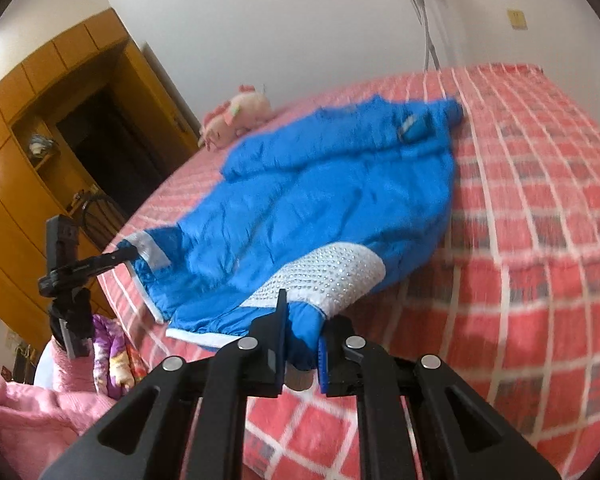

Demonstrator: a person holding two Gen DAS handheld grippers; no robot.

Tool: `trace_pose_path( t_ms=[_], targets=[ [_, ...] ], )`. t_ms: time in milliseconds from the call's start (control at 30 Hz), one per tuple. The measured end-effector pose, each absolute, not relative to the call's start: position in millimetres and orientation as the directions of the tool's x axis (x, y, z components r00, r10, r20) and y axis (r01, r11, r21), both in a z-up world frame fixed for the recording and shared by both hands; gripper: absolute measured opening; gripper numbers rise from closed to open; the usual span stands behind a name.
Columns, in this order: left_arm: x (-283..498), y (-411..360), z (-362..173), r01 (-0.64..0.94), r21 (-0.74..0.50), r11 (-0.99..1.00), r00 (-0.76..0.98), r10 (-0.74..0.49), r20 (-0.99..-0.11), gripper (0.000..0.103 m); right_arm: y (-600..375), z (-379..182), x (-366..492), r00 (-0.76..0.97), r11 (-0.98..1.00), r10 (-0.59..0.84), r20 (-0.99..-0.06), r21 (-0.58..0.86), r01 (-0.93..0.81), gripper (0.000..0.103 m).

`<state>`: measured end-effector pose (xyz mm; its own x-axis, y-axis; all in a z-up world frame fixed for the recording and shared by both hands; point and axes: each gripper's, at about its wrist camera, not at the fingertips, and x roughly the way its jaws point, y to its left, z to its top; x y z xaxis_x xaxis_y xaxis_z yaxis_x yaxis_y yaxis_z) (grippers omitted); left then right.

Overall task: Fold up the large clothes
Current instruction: 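Lift the held hem with both grippers and flip the jacket over its collar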

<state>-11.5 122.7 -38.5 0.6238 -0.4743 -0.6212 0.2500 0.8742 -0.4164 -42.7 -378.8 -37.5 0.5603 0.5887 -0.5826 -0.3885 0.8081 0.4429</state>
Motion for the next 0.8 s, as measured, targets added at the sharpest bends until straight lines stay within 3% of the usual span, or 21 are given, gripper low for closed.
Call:
trace_pose_path(
  t_ms=[433, 800],
  targets=[
    [67.1, 110.6, 31.2, 0.305, -0.395, 0.867, 0.716, -0.482, -0.504, 0.009, -389.2, 21.7, 33.4, 0.612, 0.811, 0.582, -0.536, 0.446, -0.380, 0.011],
    [168.6, 104.9, 47.4, 0.270, -0.419, 0.867, 0.714, -0.473, -0.517, 0.009, -392.3, 38.6, 134.7, 0.600, 0.823, 0.556, -0.575, 0.486, -0.296, 0.011]
  ],
)
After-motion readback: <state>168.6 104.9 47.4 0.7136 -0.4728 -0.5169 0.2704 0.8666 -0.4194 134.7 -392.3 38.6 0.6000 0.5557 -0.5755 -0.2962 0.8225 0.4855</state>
